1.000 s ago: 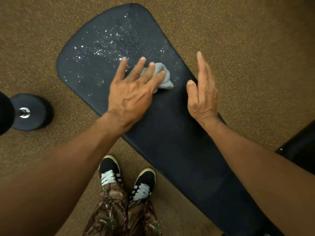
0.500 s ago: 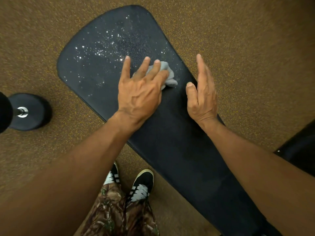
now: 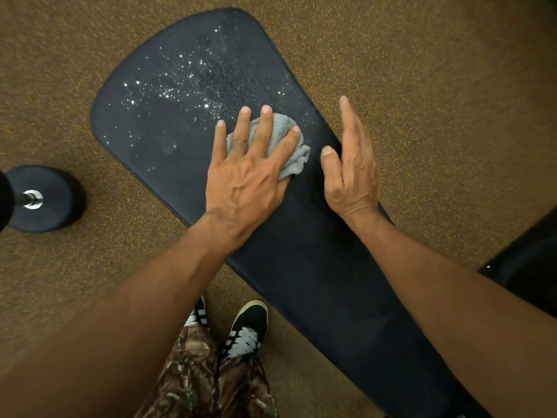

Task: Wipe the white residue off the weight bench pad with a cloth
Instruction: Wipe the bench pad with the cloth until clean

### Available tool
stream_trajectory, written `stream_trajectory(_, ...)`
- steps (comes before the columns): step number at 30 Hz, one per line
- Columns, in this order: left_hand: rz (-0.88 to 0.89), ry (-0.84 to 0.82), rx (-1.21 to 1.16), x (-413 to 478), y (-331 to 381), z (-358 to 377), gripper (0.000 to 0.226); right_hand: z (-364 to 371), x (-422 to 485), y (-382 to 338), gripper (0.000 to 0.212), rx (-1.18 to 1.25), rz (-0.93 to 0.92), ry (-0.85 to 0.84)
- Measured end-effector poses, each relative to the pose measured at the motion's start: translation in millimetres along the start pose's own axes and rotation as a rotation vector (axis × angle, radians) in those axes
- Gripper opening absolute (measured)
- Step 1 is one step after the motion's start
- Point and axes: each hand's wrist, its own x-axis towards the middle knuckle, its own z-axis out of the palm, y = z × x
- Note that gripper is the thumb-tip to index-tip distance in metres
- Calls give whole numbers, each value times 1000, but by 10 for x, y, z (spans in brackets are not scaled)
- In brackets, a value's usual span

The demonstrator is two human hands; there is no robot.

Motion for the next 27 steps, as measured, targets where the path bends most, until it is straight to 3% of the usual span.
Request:
stream_trajectory(7,15,131,-44,47,-41,92,48,2,3,-7,68,9,-2,-5)
stream_trajectory(12,-88,188,-106,214,233,135,40,4,7,-10,68,21,-6,-8)
stream_trajectory(19,264,181,-71,-42,-216,91,43,2,4,-11,68,7,-2,-6)
stream_trajectory(25,70,147,-90,455,-121,90,39,6,3,-8,68,13,4,3)
stream_trajectory(27,79,156,-112,460,45,127,37,5,5,0,67,17,-3,3)
